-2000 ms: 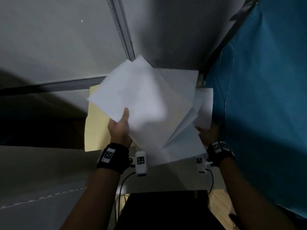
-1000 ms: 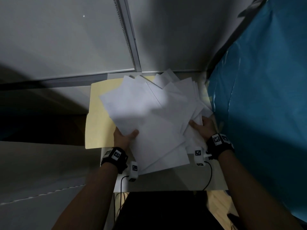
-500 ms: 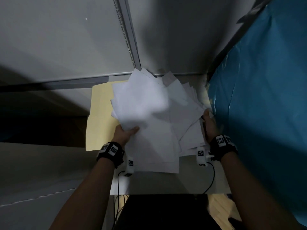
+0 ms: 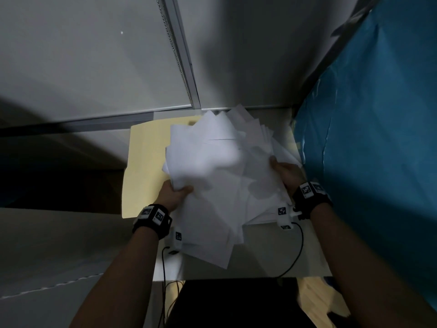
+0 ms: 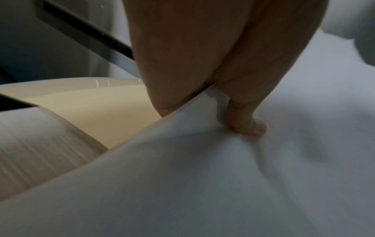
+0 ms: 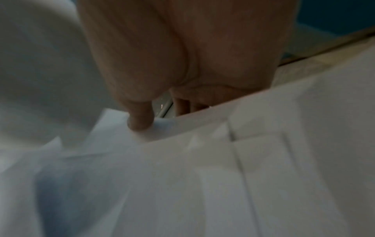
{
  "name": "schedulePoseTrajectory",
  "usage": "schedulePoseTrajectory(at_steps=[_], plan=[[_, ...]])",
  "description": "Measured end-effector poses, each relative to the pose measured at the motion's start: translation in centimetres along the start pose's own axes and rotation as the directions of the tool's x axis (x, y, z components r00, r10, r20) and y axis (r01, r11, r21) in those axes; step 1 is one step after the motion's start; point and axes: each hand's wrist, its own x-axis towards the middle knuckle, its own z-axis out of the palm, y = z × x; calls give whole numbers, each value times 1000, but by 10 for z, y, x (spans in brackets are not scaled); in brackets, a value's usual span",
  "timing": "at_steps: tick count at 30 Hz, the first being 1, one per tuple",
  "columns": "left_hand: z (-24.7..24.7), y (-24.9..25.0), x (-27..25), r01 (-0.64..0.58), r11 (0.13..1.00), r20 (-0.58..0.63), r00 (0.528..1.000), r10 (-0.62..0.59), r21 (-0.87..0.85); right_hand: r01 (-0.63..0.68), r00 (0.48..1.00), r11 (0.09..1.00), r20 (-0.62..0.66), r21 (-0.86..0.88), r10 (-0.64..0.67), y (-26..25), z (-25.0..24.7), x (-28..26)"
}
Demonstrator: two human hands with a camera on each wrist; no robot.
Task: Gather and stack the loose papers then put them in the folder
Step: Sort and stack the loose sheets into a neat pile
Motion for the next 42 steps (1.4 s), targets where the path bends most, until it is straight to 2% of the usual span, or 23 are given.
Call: schedulePoseTrajectory(at_steps=[2,4,7,11,13,16,20,22,25,27,31,32,34,35,36,37,39,40,42], plan=[[5,7,-2,-23,999,7,1000,23,33,106,994,974,15,-199,-105,-3,6,2],[8,12,-4,-54,997,-1,999,54,63,203,979,931,46,-304,-199,-3,8,3],[4,10,-5,-168,984,9,986,168,59,269,962,900,43,-342,-271,-2,8,2],[8,15,-5,-249,968,-74,965,251,42,238,966,914,-20,-330,-259,0,11,-2],[13,18,-2,-229,971,-75,969,234,66,240,959,911,-62,-335,-276,2,15,-1],[19,18,4,-126,985,-52,990,133,117,241,956,904,-74,-354,-284,7,14,1],[15,8,7,-22,1000,-146,989,24,19,209,950,845,-101,-491,-294,12,7,-4],[11,4,6,-26,999,-180,983,19,-36,184,943,834,-145,-521,-299,17,3,-7],[10,4,0,-43,996,-163,986,30,-79,165,934,843,-194,-512,-301,21,1,-8],[11,8,-3,-36,993,-125,992,22,-116,214,918,816,-174,-537,-356,19,3,-11],[20,16,-6,-54,990,-60,997,47,-131,436,814,637,-23,-635,-581,6,3,-12],[21,18,-6,-60,989,-68,996,51,-133,503,768,581,22,-639,-640,0,2,-15],[26,18,-7,-55,986,-61,997,46,-154,615,639,452,73,-646,-766,-16,1,-24],[29,17,-7,-54,984,-50,998,46,-172,642,594,420,70,-641,-801,-26,2,-29],[33,17,-8,-55,981,-39,998,49,-187,643,584,420,55,-640,-810,-37,3,-34],[36,16,-9,-57,981,-31,998,52,-188,608,613,443,36,-659,-789,-47,5,-39],[42,12,-11,-52,981,-38,998,46,-187,446,741,541,-45,-713,-670,-63,6,-40],[42,10,-10,-44,979,-60,998,32,-200,363,808,624,-100,-692,-581,-67,4,-35],[42,5,-9,-25,971,-105,995,0,-237,236,900,820,-201,-521,-386,-64,-7,-21]])
